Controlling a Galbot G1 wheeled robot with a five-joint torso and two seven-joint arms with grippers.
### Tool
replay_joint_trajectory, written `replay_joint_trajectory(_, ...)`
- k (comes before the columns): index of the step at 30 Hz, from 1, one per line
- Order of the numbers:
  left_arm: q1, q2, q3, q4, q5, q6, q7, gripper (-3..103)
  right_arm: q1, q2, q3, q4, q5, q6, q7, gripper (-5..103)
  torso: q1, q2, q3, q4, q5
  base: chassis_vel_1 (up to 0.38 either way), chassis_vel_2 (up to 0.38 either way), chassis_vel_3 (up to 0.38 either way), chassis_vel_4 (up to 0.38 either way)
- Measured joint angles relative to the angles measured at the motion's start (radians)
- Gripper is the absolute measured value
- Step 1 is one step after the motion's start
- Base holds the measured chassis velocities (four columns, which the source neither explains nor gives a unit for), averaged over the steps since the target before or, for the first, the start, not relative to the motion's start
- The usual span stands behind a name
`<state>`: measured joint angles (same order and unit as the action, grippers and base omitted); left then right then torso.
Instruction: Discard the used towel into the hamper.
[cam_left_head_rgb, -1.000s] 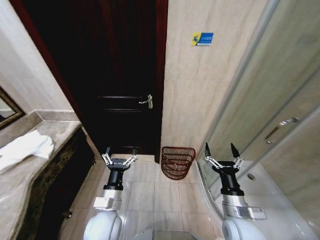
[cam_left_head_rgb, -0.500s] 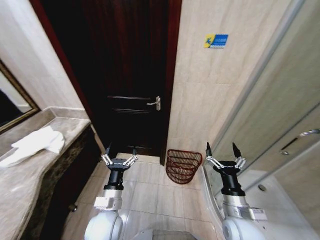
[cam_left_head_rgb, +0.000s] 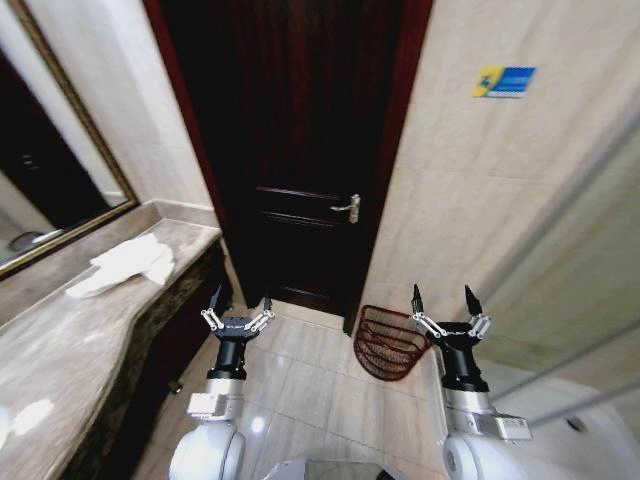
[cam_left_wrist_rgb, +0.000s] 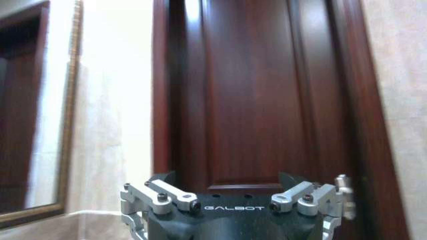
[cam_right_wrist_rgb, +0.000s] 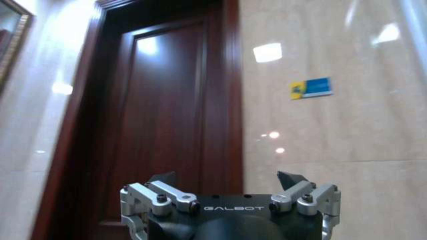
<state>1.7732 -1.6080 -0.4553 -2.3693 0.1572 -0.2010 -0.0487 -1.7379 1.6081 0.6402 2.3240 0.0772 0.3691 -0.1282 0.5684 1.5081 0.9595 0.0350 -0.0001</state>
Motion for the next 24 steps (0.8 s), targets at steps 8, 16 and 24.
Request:
replay_joint_trajectory(8, -0.005, 0.0, -0.007, 0.008, 0.001, 0.002, -0.009, 100, 0.001, 0.0, 0.004, -0.004, -0.009, -0.02, 0.009, 100, 0.0, 0.0, 0.0, 0.0, 0.0001, 0.128, 0.122, 0.129, 0.128)
replay_joint_trajectory(16, -0.009, 0.0, -0.006, 0.012, 0.003, 0.012, -0.022, 100, 0.007, -0.001, 0.004, -0.009, -0.004, -0.021, 0.015, 100, 0.0, 0.0, 0.0, -0.0001, 0.0, 0.11, 0.102, 0.102, 0.098)
replay_joint_trajectory(24, -0.012, 0.0, -0.009, 0.012, 0.0, 0.021, -0.039, 100, 0.012, -0.004, 0.003, -0.012, -0.006, -0.035, 0.005, 100, 0.0, 0.0, 0.0, -0.0001, 0.0001, 0.098, 0.094, 0.098, 0.092)
